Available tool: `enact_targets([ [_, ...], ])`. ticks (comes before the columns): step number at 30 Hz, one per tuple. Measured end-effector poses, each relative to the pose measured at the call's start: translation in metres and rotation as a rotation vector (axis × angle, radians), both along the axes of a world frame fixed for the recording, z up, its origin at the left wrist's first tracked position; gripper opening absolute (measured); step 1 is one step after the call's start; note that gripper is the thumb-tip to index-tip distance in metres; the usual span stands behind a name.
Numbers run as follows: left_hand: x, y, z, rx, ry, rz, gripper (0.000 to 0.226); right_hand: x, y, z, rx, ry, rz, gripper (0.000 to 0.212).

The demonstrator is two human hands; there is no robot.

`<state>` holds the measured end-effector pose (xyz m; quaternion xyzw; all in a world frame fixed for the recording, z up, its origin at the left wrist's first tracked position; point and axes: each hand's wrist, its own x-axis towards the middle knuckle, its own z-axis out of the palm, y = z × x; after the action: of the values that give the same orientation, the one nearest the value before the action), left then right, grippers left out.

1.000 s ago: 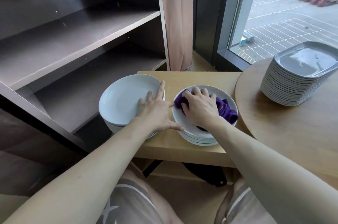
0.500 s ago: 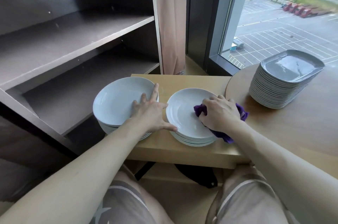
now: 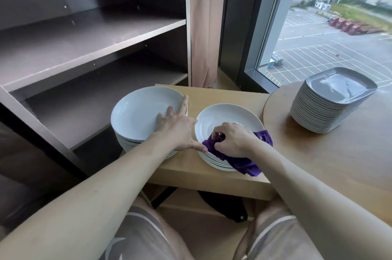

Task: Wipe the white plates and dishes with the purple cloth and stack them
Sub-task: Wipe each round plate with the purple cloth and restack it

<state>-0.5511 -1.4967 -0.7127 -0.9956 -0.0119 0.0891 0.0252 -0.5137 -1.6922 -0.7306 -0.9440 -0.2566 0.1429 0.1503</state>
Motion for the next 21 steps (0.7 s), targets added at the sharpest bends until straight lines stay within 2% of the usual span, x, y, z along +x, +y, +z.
enact_targets([
  [4,0.000,-0.001,0.000,-0.003,-0.007,-0.012,0.099,0.009,0.018,-0.010,0.054,-0.082,0.000,0.014],
  [8,0.000,-0.001,0.000,-0.024,-0.003,-0.015,0.092,0.020,0.030,-0.024,0.091,-0.250,-0.026,0.025],
  [13,-0.002,-0.003,0.001,-0.017,-0.001,-0.015,0.094,0.043,0.037,-0.032,-0.007,-0.414,-0.108,0.038],
  [16,-0.002,-0.004,0.001,-0.004,0.007,-0.007,0.096,0.052,0.036,-0.034,-0.066,-0.490,-0.192,0.037],
  [21,-0.002,-0.003,0.000,-0.020,0.009,-0.005,0.097,0.062,0.017,-0.029,-0.166,-0.488,-0.260,0.034],
])
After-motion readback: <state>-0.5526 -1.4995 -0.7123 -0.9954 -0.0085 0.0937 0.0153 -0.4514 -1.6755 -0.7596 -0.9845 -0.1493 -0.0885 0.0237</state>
